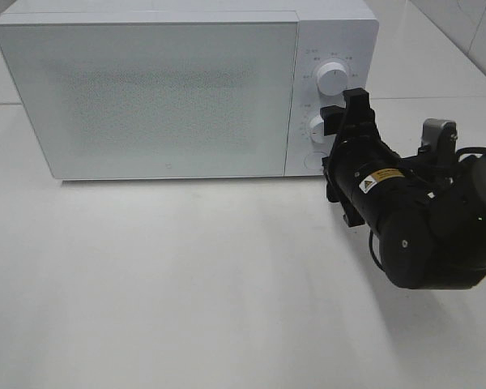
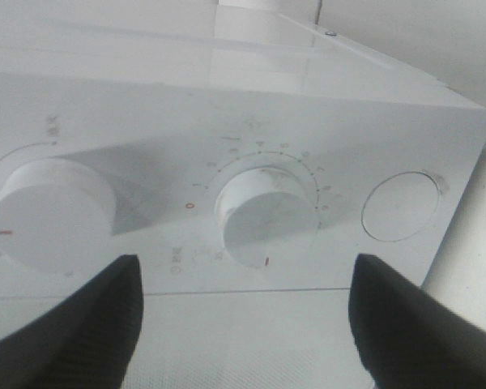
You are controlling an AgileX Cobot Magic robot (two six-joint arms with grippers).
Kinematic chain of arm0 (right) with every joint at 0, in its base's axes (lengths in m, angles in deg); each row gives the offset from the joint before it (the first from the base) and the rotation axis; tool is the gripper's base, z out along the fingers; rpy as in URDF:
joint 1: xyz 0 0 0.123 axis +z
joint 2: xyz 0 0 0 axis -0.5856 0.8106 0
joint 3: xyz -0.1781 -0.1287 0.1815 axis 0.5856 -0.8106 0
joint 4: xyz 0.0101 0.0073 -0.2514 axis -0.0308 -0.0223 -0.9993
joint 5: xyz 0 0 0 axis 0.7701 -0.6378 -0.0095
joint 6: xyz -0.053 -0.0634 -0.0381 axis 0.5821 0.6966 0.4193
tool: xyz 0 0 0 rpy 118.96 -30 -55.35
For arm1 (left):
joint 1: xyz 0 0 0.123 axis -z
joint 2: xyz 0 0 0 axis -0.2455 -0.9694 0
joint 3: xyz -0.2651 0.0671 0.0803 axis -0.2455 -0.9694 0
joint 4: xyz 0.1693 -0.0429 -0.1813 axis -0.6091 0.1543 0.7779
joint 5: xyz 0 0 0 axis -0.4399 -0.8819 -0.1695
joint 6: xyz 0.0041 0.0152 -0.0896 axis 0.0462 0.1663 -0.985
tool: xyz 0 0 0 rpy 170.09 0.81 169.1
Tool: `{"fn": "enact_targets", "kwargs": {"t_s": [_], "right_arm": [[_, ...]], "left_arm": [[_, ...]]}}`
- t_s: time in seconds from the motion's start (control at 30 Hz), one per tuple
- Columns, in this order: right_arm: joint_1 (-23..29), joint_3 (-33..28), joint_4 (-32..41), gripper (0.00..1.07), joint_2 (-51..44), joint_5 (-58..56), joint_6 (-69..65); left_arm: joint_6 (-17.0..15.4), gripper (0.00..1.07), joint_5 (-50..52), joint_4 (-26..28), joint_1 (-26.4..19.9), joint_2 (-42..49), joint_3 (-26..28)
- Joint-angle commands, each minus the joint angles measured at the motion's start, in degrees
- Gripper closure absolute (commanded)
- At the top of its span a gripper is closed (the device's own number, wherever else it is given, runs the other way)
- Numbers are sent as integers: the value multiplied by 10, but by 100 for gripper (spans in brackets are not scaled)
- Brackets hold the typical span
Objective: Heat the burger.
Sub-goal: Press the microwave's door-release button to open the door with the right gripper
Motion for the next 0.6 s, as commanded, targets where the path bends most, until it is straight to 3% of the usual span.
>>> {"fn": "enact_targets", "kwargs": {"t_s": [0.03,0.2,0.27,0.4,0.6], "right_arm": [[-2,-15,-21,38,-28,-17,62],[-4,-23,-42,38,-81,-122,182],[-4,-19,-36,38,-125,-241,335],[-8,-14,-26,38,-151,-324,442],[-49,32,-26,38,-193,-560,685]], "left_arm": [[-5,10,7,3,-1,9,-2],[-5,10,7,3,-1,9,-2],[-5,10,7,3,-1,9,-2],[-5,10,7,3,-1,9,-2],[-5,10,7,3,-1,9,-2]]}}
